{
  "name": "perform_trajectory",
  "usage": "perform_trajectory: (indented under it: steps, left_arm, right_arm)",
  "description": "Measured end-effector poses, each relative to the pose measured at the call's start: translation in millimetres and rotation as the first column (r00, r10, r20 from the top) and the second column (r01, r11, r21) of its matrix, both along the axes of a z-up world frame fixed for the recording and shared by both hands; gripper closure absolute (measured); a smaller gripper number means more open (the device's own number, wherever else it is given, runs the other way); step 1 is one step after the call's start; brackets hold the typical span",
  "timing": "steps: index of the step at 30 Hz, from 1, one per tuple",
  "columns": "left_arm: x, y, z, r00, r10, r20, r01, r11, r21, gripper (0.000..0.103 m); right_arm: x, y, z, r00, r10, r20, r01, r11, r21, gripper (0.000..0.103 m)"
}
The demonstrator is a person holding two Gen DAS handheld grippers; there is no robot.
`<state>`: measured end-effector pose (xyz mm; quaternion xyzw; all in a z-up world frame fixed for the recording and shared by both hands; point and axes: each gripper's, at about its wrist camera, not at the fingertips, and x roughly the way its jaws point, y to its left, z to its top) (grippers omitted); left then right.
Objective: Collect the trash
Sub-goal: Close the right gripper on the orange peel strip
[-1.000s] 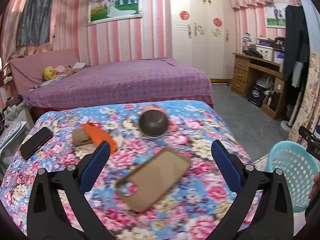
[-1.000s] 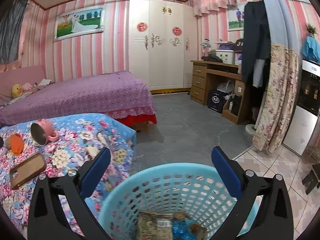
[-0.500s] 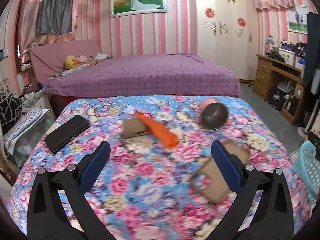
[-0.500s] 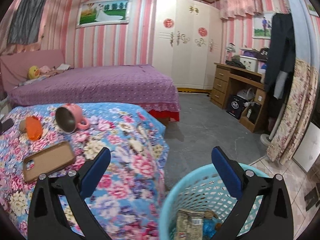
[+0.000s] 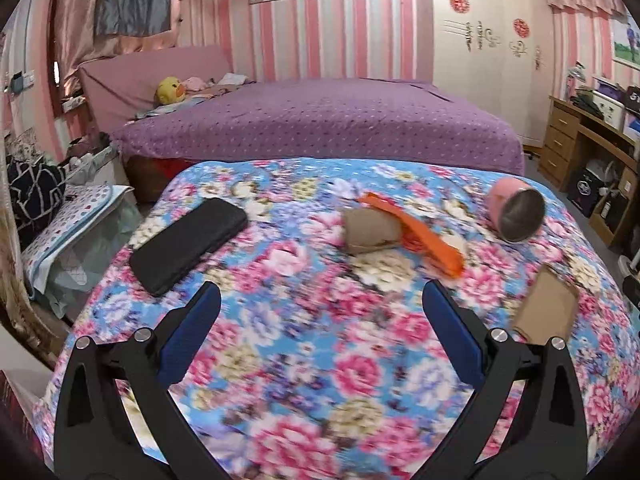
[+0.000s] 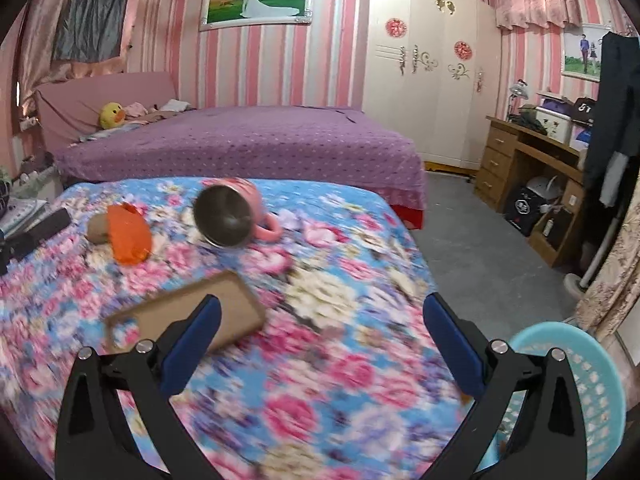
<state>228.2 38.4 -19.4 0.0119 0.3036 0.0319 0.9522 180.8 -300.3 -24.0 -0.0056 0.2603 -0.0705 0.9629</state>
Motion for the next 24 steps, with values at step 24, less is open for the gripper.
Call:
perform_trajectory:
  steps: [24]
  left_arm:
    - [72.1, 47.9, -5.5, 0.994, 0.080, -0.080, -0.080, 0.997, 0.013, 0.005]
  right_arm:
    - [152.7, 171.4, -35.4, 0.912, 0.328, -0.248, -0.349, 0.936, -0.044, 0.021]
